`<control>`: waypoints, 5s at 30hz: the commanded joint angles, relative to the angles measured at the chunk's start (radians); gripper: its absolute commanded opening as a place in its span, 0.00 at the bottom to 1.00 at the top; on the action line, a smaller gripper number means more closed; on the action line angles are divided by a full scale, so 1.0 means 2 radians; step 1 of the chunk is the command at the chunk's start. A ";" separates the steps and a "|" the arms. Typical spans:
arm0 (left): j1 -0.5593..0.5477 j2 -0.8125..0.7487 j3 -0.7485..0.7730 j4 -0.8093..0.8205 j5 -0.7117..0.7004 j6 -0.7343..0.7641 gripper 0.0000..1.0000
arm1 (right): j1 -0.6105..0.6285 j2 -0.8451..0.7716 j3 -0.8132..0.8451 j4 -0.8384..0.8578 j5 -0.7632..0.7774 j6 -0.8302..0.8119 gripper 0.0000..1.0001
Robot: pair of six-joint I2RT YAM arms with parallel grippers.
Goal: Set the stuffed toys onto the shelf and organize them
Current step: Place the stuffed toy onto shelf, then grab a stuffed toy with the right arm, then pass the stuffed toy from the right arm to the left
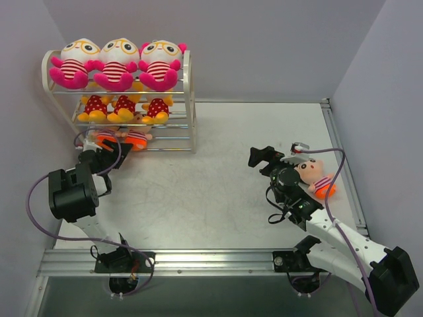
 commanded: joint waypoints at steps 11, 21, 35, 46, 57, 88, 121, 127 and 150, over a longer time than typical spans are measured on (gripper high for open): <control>0.006 -0.185 -0.112 -0.015 -0.094 -0.044 0.77 | 0.003 -0.001 0.003 0.026 -0.002 -0.012 0.99; 0.008 -0.469 -0.066 -0.367 -0.164 0.063 0.88 | 0.000 0.012 0.054 -0.047 0.006 -0.005 1.00; -0.160 -0.560 0.114 -0.641 -0.275 0.313 0.94 | -0.064 0.055 0.187 -0.355 0.100 0.085 0.99; -0.287 -0.634 0.093 -0.662 -0.316 0.380 0.97 | -0.285 0.132 0.234 -0.467 0.035 0.068 0.95; -0.350 -0.667 0.089 -0.669 -0.333 0.397 0.97 | -0.292 0.278 0.388 -0.609 0.033 0.006 0.94; -0.377 -0.663 0.088 -0.666 -0.279 0.417 0.96 | -0.306 0.418 0.434 -0.610 -0.058 -0.168 0.90; -0.378 -0.549 0.113 -0.655 -0.209 0.355 0.96 | -0.143 0.309 0.394 -0.419 -0.130 0.204 0.00; -0.403 -0.525 0.107 -0.628 -0.221 0.286 0.96 | -0.112 0.260 0.358 -0.376 -0.118 0.320 0.00; -0.686 -0.321 0.026 -0.228 -0.497 0.194 0.95 | -0.038 0.154 0.271 -0.272 -0.104 0.528 0.00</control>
